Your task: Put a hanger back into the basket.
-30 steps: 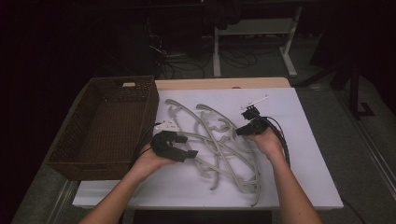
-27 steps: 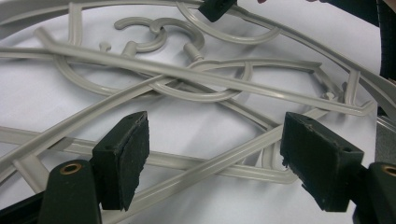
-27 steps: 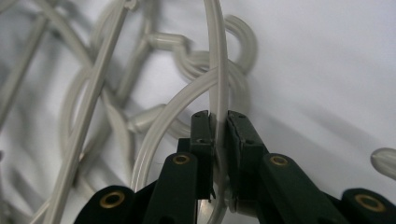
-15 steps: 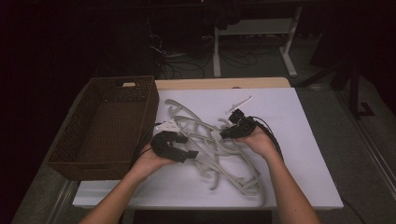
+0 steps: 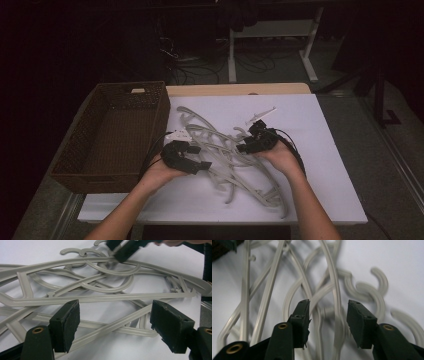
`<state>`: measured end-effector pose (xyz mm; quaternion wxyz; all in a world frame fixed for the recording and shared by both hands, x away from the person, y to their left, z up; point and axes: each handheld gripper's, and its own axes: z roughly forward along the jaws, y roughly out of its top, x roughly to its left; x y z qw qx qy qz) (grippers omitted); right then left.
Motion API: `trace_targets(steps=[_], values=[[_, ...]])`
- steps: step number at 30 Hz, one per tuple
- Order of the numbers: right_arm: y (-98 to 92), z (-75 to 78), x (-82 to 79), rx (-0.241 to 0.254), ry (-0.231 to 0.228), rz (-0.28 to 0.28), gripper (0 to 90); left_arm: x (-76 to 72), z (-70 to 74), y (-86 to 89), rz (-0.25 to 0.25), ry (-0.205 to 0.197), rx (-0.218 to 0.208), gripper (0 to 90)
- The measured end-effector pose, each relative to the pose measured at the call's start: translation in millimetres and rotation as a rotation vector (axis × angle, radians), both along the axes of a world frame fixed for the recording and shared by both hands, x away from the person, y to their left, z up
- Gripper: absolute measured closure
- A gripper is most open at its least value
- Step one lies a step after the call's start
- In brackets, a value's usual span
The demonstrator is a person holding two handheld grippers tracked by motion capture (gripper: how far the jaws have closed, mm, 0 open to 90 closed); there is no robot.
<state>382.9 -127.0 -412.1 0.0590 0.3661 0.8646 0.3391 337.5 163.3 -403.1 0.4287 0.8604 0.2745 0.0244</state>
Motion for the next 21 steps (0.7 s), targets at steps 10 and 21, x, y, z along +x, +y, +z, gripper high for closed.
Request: trace_targets(steps=[10, 21], values=[[-30.6, -8.7, -40.8, -0.060, 0.070, -0.056, 54.2, -0.4, 1.4, 1.5, 0.002, -0.004, -0.004, 24.6], [-42.0, -26.5, -57.8, -0.074, 0.120, -0.085, 67.4, 0.0, 1.4, 2.0, 0.003, -0.006, -0.001, 24.5]])
